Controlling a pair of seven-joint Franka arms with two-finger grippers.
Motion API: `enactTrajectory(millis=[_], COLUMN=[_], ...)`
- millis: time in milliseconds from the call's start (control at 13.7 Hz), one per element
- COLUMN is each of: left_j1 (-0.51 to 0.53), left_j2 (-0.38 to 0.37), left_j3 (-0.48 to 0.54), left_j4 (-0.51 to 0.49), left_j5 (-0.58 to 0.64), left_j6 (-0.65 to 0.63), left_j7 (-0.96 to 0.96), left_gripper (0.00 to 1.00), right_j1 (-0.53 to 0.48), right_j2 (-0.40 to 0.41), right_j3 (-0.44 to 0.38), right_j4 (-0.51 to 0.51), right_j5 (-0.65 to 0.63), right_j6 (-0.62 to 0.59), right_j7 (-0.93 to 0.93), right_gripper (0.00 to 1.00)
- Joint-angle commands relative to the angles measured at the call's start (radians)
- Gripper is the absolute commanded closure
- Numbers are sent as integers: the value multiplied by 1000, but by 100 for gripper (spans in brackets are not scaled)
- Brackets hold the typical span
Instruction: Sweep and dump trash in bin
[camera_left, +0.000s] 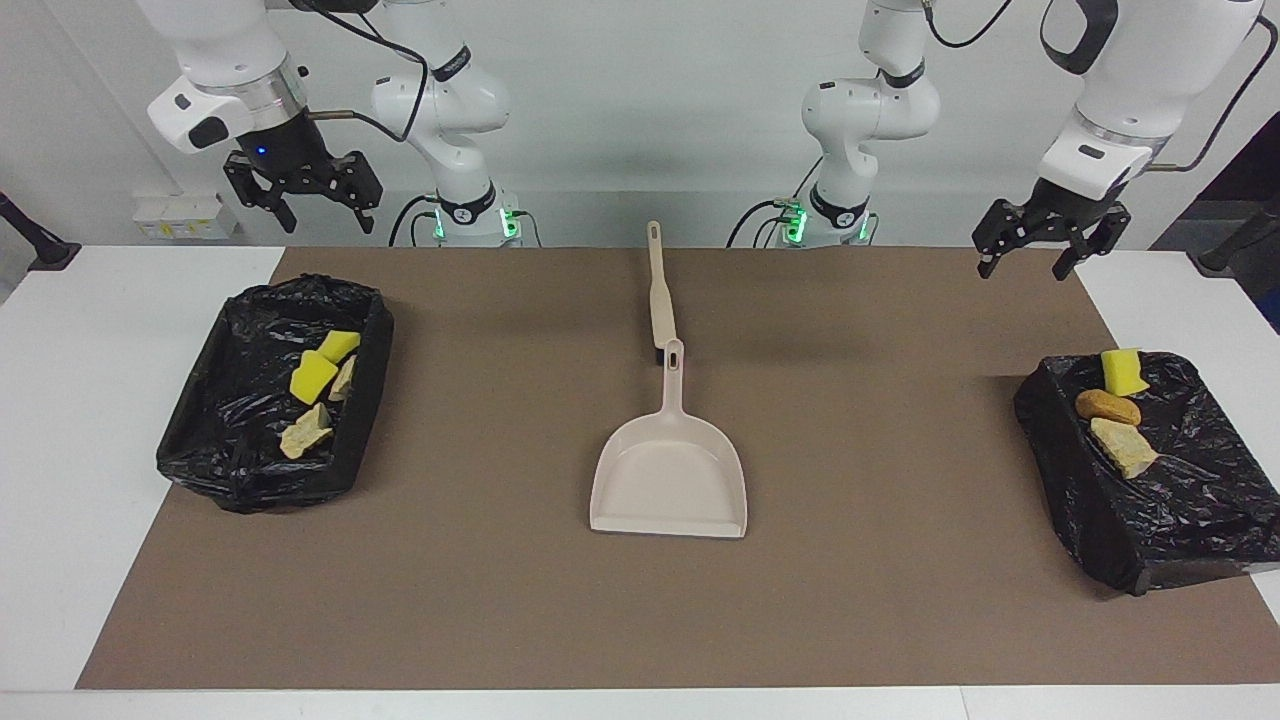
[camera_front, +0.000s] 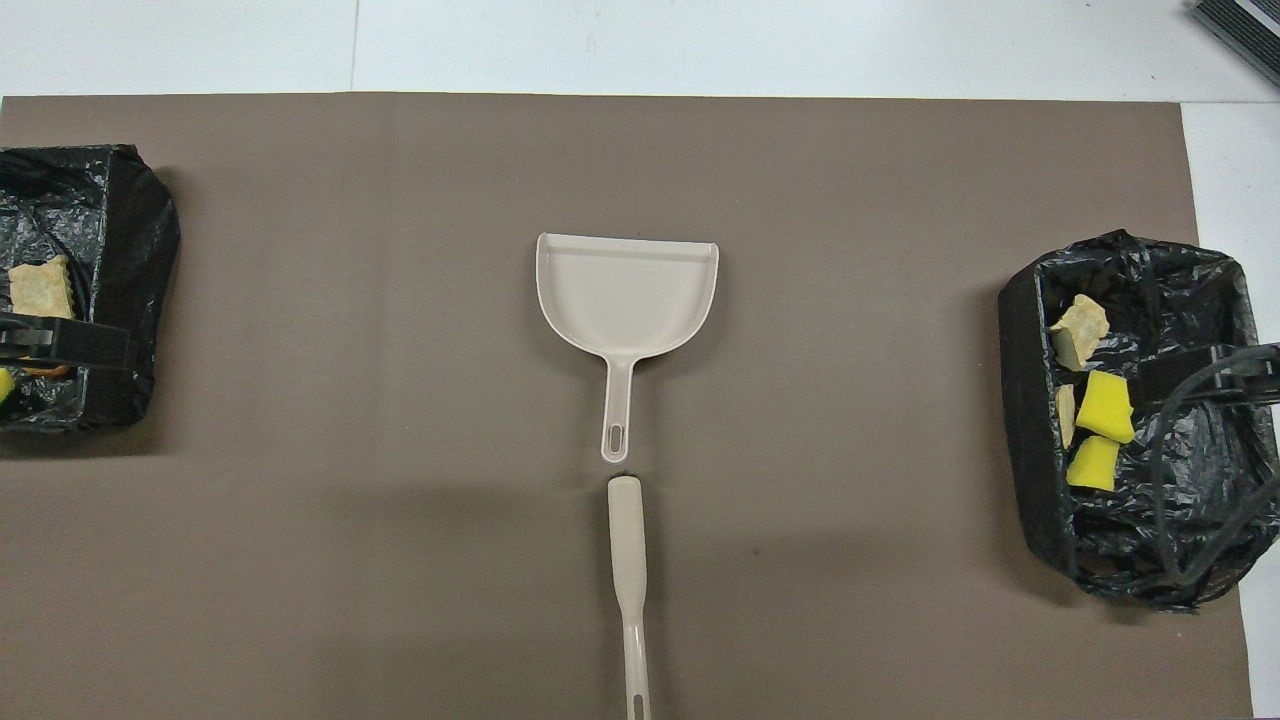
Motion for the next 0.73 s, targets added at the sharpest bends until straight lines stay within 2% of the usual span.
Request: enactTrajectory(millis=[0,656], left_j1=[-11,3], left_j2=[14,16], left_j3=[7,12], left_j4=[34,33], left_j5=[11,8], left_j6=[-27,-30], left_j7=[8,49], left_gripper=[0,0], right_j1=[-11,-11], right_j2=[-18,-18], right_j3=[2,2], right_j4=[-18,-18], right_j5=[18,18], right_j6=[4,4], right_j7=[-31,-31], right_gripper=[0,0])
